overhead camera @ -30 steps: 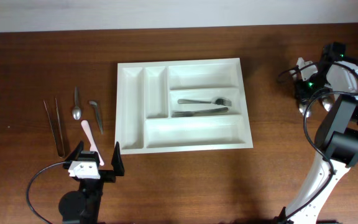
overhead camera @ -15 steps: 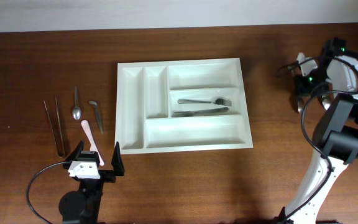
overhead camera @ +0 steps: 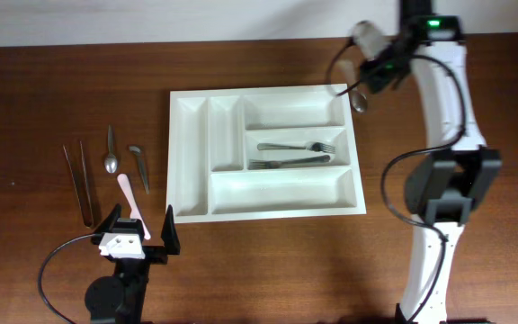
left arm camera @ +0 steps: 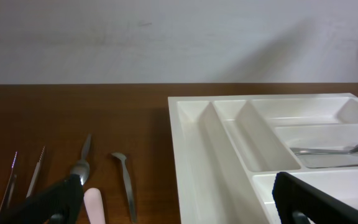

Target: Pack container

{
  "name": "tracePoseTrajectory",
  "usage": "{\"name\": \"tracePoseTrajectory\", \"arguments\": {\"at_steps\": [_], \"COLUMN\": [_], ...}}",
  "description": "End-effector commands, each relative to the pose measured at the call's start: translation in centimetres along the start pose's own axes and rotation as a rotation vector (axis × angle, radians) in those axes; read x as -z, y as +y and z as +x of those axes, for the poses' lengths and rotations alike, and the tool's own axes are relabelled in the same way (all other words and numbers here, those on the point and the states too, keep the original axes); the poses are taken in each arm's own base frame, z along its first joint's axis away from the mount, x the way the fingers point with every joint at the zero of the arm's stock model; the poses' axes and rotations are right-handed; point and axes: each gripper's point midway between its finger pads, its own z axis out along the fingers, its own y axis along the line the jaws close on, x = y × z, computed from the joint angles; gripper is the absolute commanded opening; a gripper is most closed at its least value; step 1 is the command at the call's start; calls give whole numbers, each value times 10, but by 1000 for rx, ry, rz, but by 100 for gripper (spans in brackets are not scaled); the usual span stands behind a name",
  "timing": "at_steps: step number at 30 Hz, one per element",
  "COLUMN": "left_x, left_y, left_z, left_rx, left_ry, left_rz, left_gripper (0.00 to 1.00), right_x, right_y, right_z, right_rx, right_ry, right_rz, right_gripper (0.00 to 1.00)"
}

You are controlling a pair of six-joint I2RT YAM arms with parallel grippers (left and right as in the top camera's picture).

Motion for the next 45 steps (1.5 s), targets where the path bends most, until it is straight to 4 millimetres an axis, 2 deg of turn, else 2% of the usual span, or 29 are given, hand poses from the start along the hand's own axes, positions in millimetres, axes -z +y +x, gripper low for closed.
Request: {"name": "tracePoseTrajectory", "arguments": {"at_steps": [1,4,7,11,13,14,15,16,18,19,20,22,25,30,34,40,42,45], "left_x": [0,0,0,0,0,0,0,0,0,0,0,0,0,0,0,0,0,0], "left_y": [0,0,0,0,0,0,0,0,0,0,0,0,0,0,0,0,0,0], "left_z": [2,2,2,2,2,2,2,2,2,2,2,2,2,2,2,2,2,2], "left_rx": [2,2,2,2,2,2,2,2,2,2,2,2,2,2,2,2,2,2], "left_ry": [-2,-2,-2,-2,-2,-2,-2,-2,-2,-2,-2,-2,-2,-2,-2,-2,-2,-2], "left_rz": [-3,-3,-3,-3,-3,-3,-3,-3,-3,-3,-3,-3,-3,-3,-3,-3,-3,-3], "left_gripper": [99,99,99,99,99,99,99,99,99,99,99,99,99,99,99,99,99,99], "right_x": [-6,-18,-23,-25,-24,-24,-22,-20,-15,-11,-5,3,16,43,65,83,83,74], "right_y": [40,66,80,86,80,73,65,55,36,24,9,-9,-41,-95,-127,-160,-166,-164], "right_z": [-26,-34,-39,-43,-40,-38,-35,-31,-26,-23,-17,-8,19,98,144,210,232,259], "right_rx": [223,306,335,349,332,303,271,225,115,37,-67,-187,-328,-387,-454,-587,-621,-630], "right_ry": [-25,-5,3,-1,12,25,36,43,47,40,26,14,30,183,213,228,236,238], "right_rz": [-62,-94,-111,-113,-93,-71,-47,-19,32,56,79,104,160,300,353,399,403,350], "right_gripper": [4,4,4,4,5,9,30,43,51,62,67,70,71,75,75,75,76,75]}}
